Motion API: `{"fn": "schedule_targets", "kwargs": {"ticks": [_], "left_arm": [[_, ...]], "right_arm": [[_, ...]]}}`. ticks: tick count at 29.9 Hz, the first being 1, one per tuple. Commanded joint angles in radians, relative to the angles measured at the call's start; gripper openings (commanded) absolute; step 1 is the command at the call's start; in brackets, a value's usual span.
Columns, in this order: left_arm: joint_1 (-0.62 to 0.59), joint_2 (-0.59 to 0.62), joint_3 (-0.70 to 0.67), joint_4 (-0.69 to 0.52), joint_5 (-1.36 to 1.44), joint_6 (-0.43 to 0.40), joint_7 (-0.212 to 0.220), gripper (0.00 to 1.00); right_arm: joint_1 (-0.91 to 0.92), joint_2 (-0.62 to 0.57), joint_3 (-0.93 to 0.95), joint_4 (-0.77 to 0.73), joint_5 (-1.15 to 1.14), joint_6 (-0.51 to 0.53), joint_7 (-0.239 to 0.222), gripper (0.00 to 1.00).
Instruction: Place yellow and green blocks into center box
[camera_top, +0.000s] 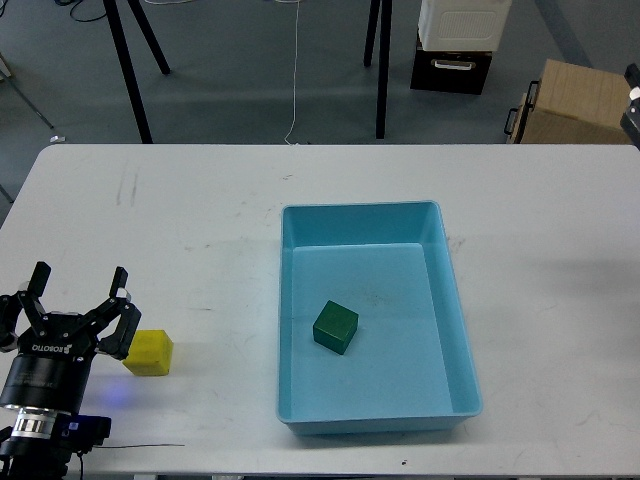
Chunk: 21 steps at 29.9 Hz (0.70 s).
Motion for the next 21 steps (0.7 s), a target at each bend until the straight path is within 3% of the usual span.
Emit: {"fn": "schedule_targets", "kwargs": {"ticks": [1, 9, 21], "left_arm": [[-0.001, 0.005, -0.008, -0.002, 0.0, 0.0, 0.001, 1.0], [0.001, 0.003, -0.008, -0.008, -0.002, 0.0, -0.001, 1.0], [-0.001, 0.008, -0.011, -0.008, -0.002, 0.0, 0.007, 1.0]], "right_arm": [[-0.244, 0.127, 0.029, 0.088, 0.0, 0.088, -0.001, 0.98], [-0.416, 0.285, 0.001, 0.096, 0.002, 0.088, 0.0, 0.98], [-0.436, 0.282, 0.015, 0.122, 0.0, 0.088, 0.0, 0.98]]}}
